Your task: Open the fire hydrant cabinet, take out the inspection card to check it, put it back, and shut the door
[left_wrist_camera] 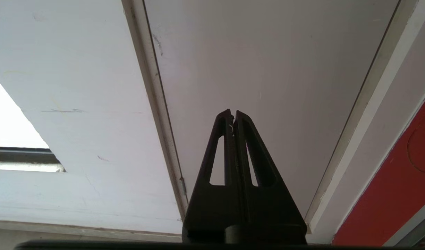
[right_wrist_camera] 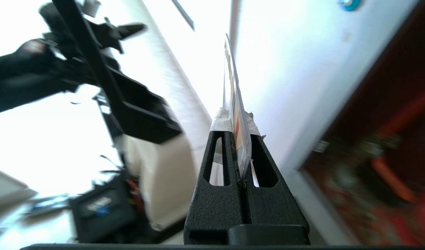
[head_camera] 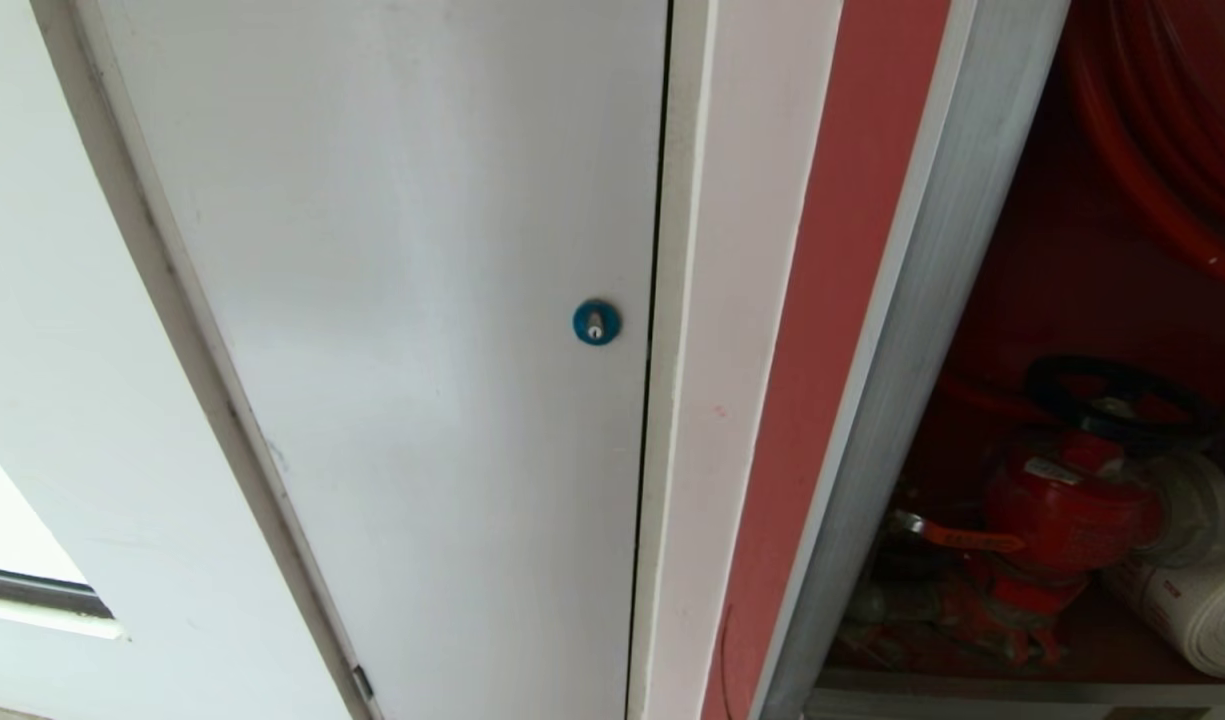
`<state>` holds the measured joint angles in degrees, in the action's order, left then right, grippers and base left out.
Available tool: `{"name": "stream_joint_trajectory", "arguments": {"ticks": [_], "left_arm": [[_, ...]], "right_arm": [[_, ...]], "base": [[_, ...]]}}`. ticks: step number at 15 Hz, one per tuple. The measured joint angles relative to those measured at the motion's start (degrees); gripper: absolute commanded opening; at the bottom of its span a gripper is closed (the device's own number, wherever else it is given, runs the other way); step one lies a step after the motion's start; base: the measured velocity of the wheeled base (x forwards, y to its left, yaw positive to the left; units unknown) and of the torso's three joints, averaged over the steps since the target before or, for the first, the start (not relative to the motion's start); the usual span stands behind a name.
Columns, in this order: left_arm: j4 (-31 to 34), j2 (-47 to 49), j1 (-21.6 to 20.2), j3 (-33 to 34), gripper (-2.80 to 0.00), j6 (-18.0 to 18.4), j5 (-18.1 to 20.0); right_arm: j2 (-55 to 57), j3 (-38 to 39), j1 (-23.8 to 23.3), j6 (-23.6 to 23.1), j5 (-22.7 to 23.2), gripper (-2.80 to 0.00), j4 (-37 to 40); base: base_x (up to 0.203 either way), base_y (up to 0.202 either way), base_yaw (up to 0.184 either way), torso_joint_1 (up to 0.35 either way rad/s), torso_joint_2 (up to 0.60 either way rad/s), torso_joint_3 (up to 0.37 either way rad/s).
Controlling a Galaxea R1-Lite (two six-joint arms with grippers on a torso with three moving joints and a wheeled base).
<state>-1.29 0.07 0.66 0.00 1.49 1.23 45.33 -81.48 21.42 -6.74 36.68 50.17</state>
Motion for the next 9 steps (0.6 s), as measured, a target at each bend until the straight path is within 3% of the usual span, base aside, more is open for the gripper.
{"name": "stream_joint_trajectory", "arguments": {"ticks": [4,9], "left_arm": [[0.0,0.0,0.0,0.0,-2.8,0.0,0.0],[0.0,0.0,0.0,0.0,-2.8,0.0,0.0]], "right_arm": [[4.4,0.0,0.1,8.3,5.0,-2.8,-7.5],[9.7,1.5,1.8,16.0,6.4,-2.8,-20.2]], "base": [[0.0,0.0,0.0,0.0,0.0,0.0],[0.0,0.0,0.0,0.0,0.0,0.0]]}}
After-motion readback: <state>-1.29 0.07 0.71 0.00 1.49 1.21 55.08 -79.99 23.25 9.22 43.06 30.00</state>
